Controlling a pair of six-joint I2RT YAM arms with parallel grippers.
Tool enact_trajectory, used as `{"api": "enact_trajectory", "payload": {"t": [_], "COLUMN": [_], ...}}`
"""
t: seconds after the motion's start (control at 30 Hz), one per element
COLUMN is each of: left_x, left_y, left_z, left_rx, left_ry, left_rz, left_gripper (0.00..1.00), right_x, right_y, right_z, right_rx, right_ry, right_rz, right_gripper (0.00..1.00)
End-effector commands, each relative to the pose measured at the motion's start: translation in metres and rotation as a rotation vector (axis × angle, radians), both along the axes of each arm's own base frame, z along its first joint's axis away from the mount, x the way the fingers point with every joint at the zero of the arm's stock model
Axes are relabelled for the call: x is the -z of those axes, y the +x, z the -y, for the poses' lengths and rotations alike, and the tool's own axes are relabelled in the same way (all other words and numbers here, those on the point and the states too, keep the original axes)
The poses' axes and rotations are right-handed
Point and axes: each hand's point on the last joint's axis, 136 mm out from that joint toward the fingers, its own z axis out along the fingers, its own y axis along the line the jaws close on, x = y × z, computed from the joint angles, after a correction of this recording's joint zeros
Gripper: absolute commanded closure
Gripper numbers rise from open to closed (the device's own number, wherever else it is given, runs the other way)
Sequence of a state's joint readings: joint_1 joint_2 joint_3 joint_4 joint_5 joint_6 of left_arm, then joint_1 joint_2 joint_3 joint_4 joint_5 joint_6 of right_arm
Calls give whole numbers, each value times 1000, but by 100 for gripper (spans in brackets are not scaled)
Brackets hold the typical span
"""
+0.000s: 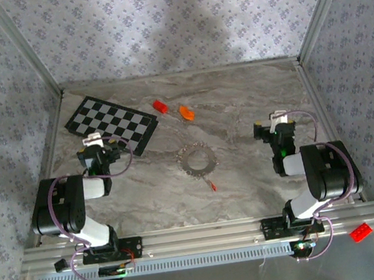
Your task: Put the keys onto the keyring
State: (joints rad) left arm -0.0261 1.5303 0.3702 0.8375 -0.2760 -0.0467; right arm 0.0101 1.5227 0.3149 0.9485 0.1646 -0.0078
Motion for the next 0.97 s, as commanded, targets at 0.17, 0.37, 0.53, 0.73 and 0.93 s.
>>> {"api": "enact_trajectory", "payload": {"t": [0.17,0.37,0.53,0.73,0.93], "left_x": [-10,-10,-10,-10,-10], "left_y": [8,8,8,8,8], "left_z": [1,2,2,2,2], "left_rx": [2,2,3,7,8], "left_ry": [-19,-12,-11,-18,-18], "left_rz": [39,39,39,38,37], "left_gripper": [0,0,0,0,0], "right_x": [-1,-2,-2,-1,-2], "right_y": [5,5,6,5,6], "right_z": [17,16,16,16,16], "right_rx": [84,85,86,87,86], "right_ry": [2,-3,-9,-11,-9], "right_rz": [-11,-11,-13,-14,-14], "right_gripper": [0,0,0,0,0]}}
